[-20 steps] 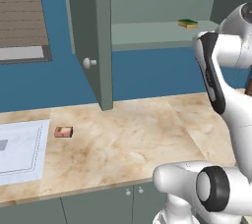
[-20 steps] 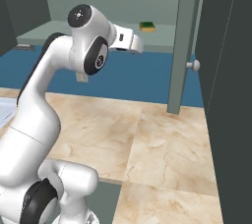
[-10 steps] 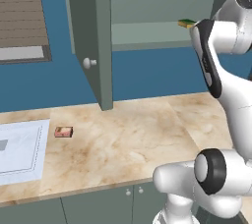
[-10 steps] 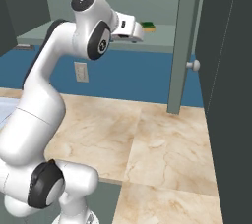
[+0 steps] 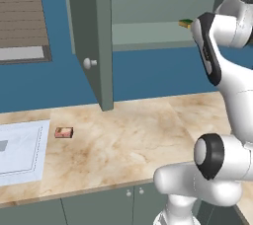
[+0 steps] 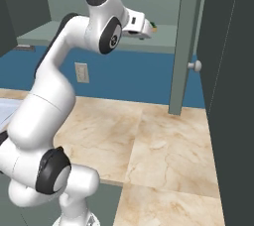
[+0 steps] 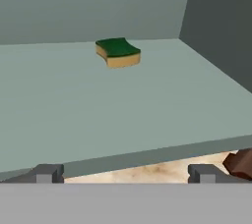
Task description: Locate and retrieve the bar soap and sponge from the cabinet. Place them next to the sink.
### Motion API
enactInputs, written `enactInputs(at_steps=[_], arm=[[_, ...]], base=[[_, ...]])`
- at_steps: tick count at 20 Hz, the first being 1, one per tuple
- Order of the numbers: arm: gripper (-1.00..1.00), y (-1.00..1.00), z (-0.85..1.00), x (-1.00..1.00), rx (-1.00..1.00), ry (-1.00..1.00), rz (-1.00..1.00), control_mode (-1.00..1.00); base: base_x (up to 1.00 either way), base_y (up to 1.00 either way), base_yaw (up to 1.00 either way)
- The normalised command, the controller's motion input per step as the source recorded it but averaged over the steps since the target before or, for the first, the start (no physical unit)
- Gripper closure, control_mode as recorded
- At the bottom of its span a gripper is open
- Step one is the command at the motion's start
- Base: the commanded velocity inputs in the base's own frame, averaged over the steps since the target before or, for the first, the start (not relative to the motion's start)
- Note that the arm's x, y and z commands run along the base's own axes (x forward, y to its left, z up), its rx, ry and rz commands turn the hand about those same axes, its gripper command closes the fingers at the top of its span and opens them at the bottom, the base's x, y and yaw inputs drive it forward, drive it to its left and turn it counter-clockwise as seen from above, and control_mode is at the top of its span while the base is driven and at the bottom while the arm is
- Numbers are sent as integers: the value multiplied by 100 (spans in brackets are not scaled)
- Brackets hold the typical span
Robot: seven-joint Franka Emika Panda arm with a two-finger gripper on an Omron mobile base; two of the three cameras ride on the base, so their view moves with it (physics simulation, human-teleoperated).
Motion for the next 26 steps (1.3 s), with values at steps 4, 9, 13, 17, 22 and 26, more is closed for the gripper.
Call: enactInputs(at_steps=[4,9,13,17,22,26], arm=[[-100,-1,0,47,2,0,4,-100],[-100,-9,1,29,0,-8,4,-100],[-100,0,9,28,0,-6,6,-100],[-100,0,0,45,0,0,7,-100],[-100,-14,9,39,-3,3,3,-100],[-100,-16,15,35,-5,5,0,-100]], base=[[0,0,0],[0,0,0],[0,0,0],[0,0,0],[0,0,0],[0,0,0]])
